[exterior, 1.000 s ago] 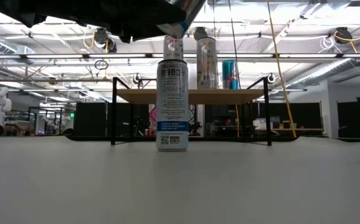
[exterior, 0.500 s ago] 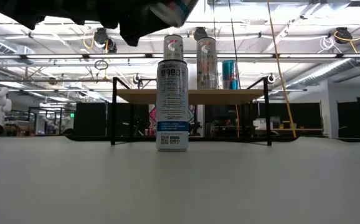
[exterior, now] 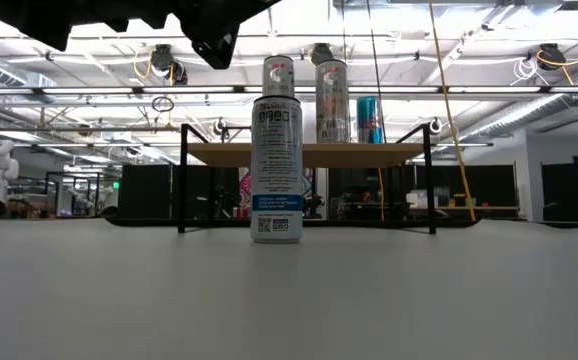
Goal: Place canned beverage on shelf
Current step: Put the top blue soda can on the shelf aligned with the other blue soda can
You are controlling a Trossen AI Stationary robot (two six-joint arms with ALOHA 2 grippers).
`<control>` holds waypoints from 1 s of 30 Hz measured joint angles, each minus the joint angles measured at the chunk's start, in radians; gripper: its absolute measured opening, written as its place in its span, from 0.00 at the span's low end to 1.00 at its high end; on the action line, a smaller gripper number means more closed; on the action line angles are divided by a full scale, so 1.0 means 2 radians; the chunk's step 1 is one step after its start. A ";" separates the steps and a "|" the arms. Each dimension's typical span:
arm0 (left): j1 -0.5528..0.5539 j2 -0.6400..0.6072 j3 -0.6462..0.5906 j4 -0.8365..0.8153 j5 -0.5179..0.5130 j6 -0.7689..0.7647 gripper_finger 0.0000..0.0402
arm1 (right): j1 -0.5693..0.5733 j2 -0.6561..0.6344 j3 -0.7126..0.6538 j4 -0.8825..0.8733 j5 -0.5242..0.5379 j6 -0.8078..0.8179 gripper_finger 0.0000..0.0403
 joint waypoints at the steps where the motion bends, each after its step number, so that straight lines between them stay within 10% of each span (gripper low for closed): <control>1: 0.000 0.000 0.000 0.000 0.004 0.002 0.56 | 0.000 0.000 0.000 0.009 -0.004 -0.010 0.74; 30: 0.000 0.000 0.000 -0.011 0.005 0.003 0.68 | -0.008 0.044 0.000 0.061 -0.054 -0.058 0.42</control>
